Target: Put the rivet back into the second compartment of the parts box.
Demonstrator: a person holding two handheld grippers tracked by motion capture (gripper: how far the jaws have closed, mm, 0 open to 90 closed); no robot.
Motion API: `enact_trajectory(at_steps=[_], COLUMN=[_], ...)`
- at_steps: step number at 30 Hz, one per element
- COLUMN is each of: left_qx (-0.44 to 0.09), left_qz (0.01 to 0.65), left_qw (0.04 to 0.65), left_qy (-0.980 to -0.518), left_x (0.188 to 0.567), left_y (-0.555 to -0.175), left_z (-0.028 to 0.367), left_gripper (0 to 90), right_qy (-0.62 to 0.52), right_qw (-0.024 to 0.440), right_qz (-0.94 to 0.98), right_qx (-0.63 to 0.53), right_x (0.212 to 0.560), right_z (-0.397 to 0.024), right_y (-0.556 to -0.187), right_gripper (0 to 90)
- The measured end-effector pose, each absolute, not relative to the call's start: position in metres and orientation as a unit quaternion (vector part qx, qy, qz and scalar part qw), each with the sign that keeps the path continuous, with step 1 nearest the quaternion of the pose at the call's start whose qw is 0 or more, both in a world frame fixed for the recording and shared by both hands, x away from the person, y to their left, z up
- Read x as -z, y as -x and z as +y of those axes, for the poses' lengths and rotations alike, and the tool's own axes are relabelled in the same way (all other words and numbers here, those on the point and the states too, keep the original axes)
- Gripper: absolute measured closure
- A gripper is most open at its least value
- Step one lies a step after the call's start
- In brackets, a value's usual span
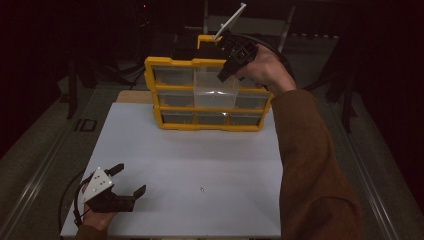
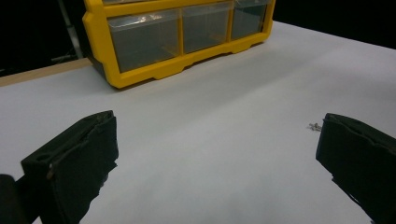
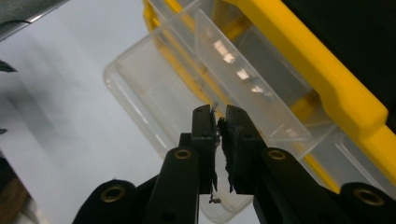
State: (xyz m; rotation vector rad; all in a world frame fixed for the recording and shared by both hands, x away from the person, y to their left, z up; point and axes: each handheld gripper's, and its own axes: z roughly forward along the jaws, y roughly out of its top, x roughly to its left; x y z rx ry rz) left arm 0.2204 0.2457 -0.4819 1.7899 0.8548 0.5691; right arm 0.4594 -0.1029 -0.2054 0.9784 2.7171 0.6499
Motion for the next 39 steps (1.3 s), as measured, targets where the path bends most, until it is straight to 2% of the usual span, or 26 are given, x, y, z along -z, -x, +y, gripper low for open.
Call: enact_trajectory(at_steps=[11,12,15,17,20,24,39], left_qx=[-0.236,-0.236,-0.236,-0.236,-0.236,-0.237,-0.236], left_qz=[0.355,0.355,0.355,0.355,0.354,0.355,0.356], left_qw=[0.514,0.513,0.513,0.513,0.513,0.513,0.513], left_qy=[-0.745,-0.745,-0.745,-0.745,-0.745,-0.745,-0.744], left_x=[0.482,0.482,0.482,0.482,0.482,0.482,0.482], left_y=[-0.220,-0.220,-0.220,-0.220,-0.220,-0.220,-0.220], left_z=[0.245,0.245,0.245,0.245,0.245,0.245,0.245], left_gripper=[0.0,0.0,0.0,0.0,0.0,0.0,0.0], right_qy=[-0.349,-0.351,-0.360,-0.360,-0.361,-0.354,-0.323], right_qw=[0.097,0.097,0.090,0.095,0.100,0.102,0.116], right_qz=[0.906,0.905,0.897,0.895,0.895,0.898,0.909], right_qx=[-0.218,-0.220,-0.241,-0.244,-0.243,-0.242,-0.235], right_x=[0.214,0.215,0.215,0.216,0.216,0.217,0.221], right_z=[-0.109,-0.110,-0.113,-0.114,-0.114,-0.114,-0.111], right_y=[-0.466,-0.467,-0.468,-0.466,-0.463,-0.459,-0.436], right_gripper=[81.3,75.4,42.1,30.2,19.4,15.8,15.5])
